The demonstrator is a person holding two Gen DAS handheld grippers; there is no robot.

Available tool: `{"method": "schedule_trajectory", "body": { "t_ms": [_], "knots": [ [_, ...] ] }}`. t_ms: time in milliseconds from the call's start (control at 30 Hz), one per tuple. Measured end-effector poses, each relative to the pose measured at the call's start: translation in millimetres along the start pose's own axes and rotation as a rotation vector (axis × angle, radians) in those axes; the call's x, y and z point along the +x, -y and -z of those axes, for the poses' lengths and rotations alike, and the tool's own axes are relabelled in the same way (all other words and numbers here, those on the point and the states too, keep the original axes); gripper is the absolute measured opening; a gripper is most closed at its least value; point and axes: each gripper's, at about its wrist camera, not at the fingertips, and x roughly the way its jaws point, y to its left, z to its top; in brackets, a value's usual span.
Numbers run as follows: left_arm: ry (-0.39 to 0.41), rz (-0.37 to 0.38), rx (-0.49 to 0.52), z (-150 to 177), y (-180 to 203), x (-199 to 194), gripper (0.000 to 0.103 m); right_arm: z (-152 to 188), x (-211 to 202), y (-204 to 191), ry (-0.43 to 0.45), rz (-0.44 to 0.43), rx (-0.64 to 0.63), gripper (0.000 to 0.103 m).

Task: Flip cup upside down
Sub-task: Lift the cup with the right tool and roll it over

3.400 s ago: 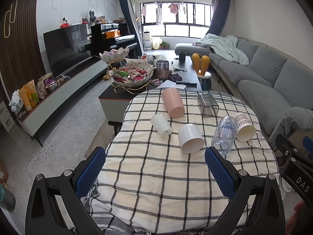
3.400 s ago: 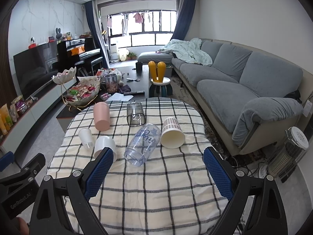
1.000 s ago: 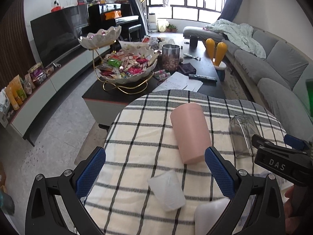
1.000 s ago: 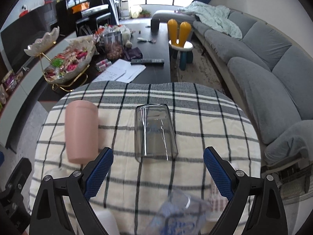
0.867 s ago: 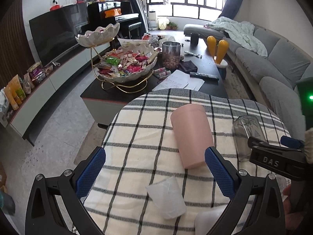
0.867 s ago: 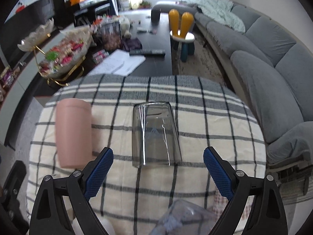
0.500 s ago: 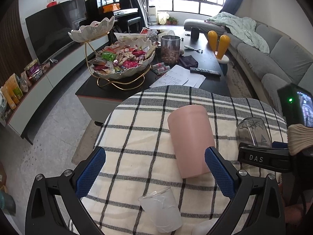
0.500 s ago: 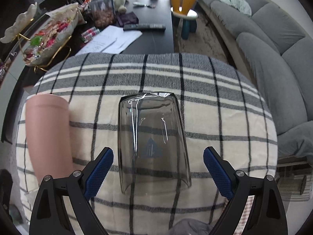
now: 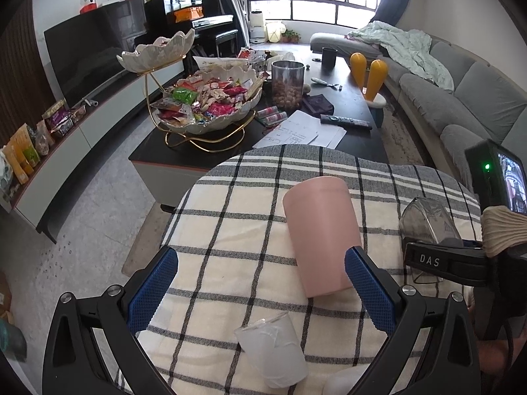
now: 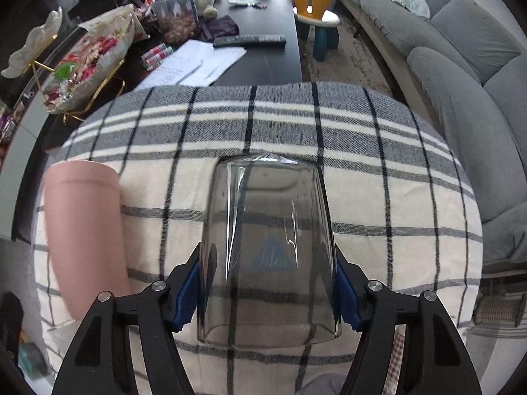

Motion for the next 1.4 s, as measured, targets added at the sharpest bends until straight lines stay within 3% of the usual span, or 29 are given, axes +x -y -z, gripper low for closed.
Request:
{"method": "schedule_trajectory", "body": {
  "t_ms": [367, 767, 1033, 1400],
  "knots": [
    [0.052, -0.016, 0.007, 23.6, -32.6, -70.6, 0.103, 46.8, -72.6, -20.7, 0.058, -0.069, -0.009, 0.068],
    [0.043, -0.053, -0.015, 103.5, -90.2, -139.8, 0.103, 161.2, -139.7, -61.9, 0.100, -0.113, -0.064, 0.068],
    [0.017, -0.050, -0.041, 151.2, -115.3, -155.9, 0.103, 224.0, -132.8, -87.0, 0.083, -0.117, -0.103, 0.068],
    [-0.030, -0.066, -0.057, 183.3, -131.3, -147.8, 0.103, 257.0, -97.7, -109.0, 0.025, -0.061, -0.099, 0.068]
  ]
}}
